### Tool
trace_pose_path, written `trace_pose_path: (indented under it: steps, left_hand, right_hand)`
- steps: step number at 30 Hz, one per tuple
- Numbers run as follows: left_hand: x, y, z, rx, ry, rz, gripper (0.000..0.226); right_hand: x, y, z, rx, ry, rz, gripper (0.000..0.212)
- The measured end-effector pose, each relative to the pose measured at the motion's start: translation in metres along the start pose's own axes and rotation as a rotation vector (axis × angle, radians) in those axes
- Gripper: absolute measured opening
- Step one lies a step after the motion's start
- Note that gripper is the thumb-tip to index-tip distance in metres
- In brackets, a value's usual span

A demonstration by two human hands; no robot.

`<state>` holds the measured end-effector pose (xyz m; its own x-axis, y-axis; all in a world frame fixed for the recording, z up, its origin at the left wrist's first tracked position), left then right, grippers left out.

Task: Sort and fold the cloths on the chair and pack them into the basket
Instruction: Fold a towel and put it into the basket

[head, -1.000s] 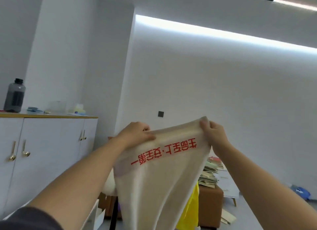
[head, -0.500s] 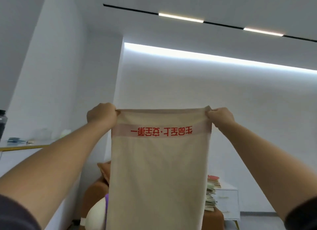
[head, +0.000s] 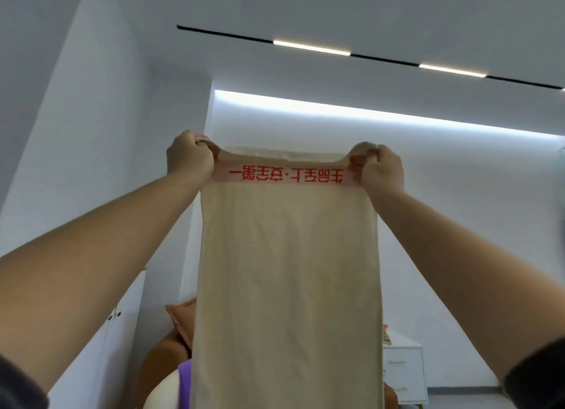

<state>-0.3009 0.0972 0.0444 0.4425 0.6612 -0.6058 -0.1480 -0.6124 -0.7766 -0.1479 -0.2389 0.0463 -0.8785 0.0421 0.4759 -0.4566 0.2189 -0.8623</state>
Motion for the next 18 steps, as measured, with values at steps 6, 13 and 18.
trace_pose_path:
  steps: [6,13,18]
  left_hand:
    - [0.013,0.02,-0.028,0.123,-0.135,-0.037,0.035]
    - [0.134,0.043,-0.092,0.384,-0.233,0.168,0.039]
    - [0.232,0.083,-0.129,0.505,-0.276,0.298,0.039]
  right_hand:
    - [-0.009,0.017,-0.018,0.097,0.142,0.082,0.025]
    - [-0.13,0.059,-0.061,0.306,0.203,-0.11,0.023]
    - [-0.233,0.119,-0.083,0.409,0.223,-0.251,0.037]
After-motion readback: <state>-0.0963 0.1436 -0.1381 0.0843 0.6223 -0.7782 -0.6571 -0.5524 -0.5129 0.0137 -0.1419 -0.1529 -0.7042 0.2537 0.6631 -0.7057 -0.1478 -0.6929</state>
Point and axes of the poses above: each hand's wrist, its own y-axis away from the middle knuckle, its own z-axis out of the back of the hand, x = y × z, the point moved 10 cm from there along -y, towards the middle knuckle, and after that the axes turned 3 degrees about z, right-handed, at the moved point
